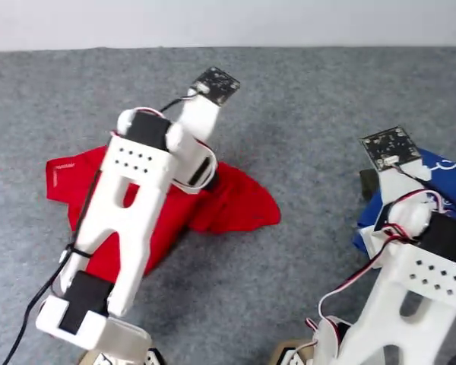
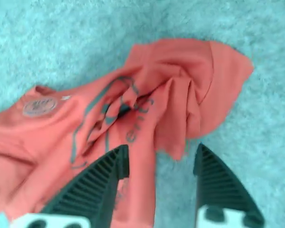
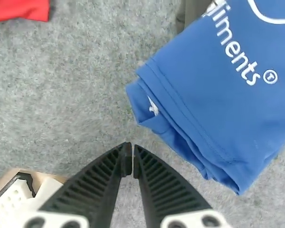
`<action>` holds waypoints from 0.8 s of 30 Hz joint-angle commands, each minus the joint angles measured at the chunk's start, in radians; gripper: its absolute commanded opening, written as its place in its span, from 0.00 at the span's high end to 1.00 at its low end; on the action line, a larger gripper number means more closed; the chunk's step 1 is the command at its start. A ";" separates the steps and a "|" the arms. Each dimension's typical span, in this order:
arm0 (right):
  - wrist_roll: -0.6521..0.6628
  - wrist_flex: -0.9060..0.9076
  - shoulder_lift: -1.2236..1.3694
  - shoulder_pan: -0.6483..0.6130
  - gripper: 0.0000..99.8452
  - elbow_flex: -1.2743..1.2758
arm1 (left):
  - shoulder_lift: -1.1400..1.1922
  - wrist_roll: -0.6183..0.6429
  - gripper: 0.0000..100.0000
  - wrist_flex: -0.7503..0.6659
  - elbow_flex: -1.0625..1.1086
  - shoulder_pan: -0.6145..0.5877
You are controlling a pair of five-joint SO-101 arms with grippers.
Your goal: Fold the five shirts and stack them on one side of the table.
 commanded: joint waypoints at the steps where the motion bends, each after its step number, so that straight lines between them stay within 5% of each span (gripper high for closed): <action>1: 0.000 0.038 -0.019 -0.079 0.99 -0.005 | -0.092 -0.014 0.77 0.066 -0.065 -0.052; 5: -0.121 0.038 -0.015 -0.232 0.99 -0.006 | -0.172 -0.015 0.77 0.072 -0.065 -0.199; 13: -0.402 0.001 0.292 -0.628 0.99 -0.029 | -0.258 -0.146 0.77 0.087 -0.064 -0.675; 24: -0.446 -0.245 0.725 -0.866 0.99 -0.258 | -0.296 -0.341 0.77 0.086 -0.064 -1.129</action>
